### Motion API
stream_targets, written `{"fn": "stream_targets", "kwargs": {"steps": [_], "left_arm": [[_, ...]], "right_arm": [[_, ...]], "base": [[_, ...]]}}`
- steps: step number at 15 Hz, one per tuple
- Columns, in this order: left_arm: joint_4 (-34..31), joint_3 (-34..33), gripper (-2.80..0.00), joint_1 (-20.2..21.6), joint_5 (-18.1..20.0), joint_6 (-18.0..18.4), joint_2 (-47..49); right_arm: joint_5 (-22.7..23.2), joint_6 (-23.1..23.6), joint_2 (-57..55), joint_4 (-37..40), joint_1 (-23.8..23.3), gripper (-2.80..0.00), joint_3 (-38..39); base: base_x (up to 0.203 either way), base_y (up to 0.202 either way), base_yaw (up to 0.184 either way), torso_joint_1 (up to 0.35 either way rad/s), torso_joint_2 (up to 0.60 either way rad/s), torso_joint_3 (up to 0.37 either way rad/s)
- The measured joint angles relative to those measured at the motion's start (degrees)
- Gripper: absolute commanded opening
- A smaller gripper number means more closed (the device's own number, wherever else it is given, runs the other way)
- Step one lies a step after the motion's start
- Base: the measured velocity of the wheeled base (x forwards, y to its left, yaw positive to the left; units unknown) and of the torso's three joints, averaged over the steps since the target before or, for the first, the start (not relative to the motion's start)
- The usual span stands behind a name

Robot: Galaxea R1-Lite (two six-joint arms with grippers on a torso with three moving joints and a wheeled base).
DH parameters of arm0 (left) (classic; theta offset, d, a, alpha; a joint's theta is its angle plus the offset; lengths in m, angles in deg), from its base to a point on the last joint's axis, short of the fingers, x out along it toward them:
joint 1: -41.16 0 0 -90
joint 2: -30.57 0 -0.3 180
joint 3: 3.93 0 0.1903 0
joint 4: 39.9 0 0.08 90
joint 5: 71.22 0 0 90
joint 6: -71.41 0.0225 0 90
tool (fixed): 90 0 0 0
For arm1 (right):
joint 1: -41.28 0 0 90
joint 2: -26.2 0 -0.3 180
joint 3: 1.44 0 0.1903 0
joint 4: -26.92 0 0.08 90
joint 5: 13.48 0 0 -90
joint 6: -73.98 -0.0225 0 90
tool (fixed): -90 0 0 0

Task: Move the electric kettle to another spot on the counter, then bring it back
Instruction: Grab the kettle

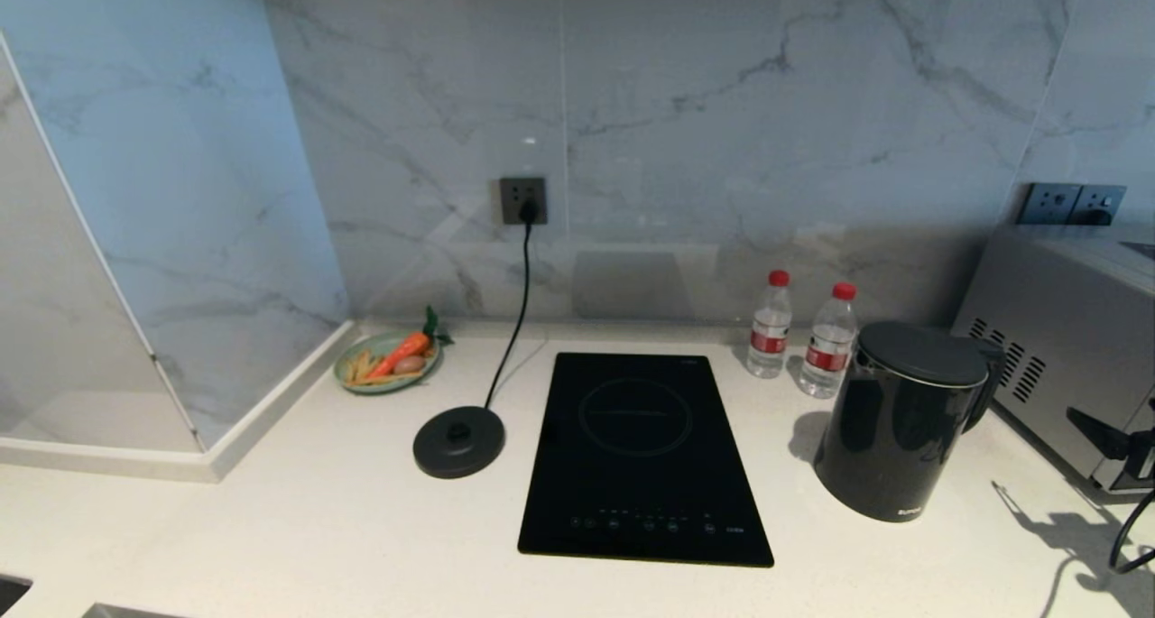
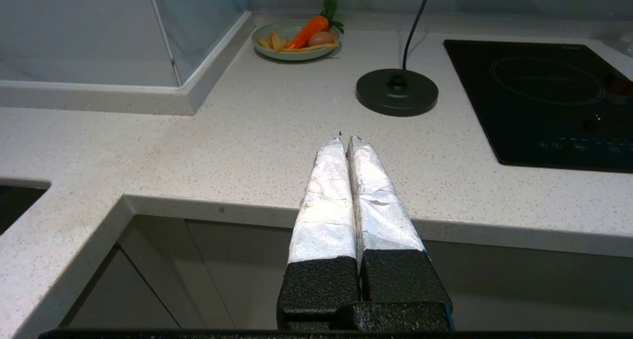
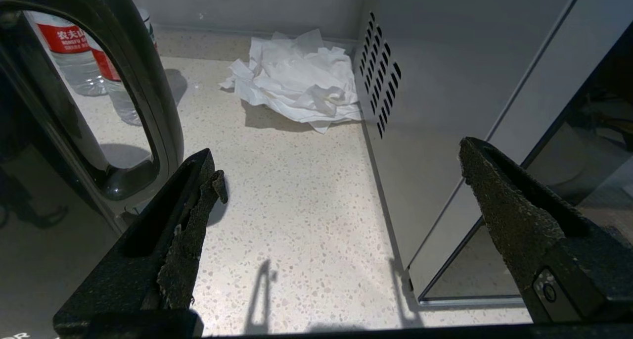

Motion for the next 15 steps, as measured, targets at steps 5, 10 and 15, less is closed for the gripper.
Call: {"fn": "stream_targets", "kwargs": {"steps": [5, 10, 15], "left_arm": [[0.0, 0.0, -2.80, 0.0, 0.0, 0.0, 0.0], [0.0, 0.0, -2.80, 0.0, 0.0, 0.0, 0.0], [0.0, 0.0, -2.80, 0.0, 0.0, 0.0, 0.0]], "right_arm": [[-0.1, 4.7, -0.4, -0.5, 3.2, 0.00, 2.7], [-2.4, 5.2, -0.8, -0.6, 6.4, 0.00, 3.1], [-5.3, 3.8, -0.8, -0.6, 6.9, 0.00, 0.7]], "base": [[0.000, 0.000, 0.000, 0.000, 0.00, 0.000], [0.000, 0.000, 0.000, 0.000, 0.00, 0.000], [0.000, 0.000, 0.000, 0.000, 0.00, 0.000]]}}
